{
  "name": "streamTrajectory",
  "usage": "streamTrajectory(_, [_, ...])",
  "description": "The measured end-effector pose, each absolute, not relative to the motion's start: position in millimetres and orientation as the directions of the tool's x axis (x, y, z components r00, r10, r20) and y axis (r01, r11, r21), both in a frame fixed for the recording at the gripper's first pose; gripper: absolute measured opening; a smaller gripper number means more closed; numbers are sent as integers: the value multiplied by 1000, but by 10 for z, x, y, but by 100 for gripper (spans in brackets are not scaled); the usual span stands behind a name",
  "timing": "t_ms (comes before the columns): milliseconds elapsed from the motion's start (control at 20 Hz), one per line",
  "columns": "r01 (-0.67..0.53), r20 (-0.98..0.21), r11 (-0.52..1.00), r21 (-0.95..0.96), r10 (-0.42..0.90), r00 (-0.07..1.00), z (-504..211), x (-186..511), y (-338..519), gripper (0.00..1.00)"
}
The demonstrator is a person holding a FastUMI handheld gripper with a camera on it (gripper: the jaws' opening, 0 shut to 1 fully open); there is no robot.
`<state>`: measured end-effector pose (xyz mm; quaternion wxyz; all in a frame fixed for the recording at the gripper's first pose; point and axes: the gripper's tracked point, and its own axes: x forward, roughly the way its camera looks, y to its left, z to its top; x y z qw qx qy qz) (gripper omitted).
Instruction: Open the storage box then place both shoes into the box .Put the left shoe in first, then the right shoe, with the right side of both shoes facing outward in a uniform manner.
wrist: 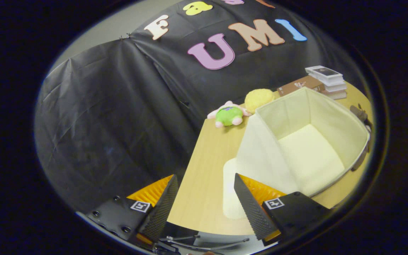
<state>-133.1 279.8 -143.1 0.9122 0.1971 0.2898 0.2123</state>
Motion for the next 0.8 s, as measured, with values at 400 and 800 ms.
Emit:
streamTrajectory(400, [-56,-586,957,285,220,780,-1062,-774,1232,100])
streamTrajectory(800, [178,-795,984,-18,-122,594,-1353,-457,-214,100])
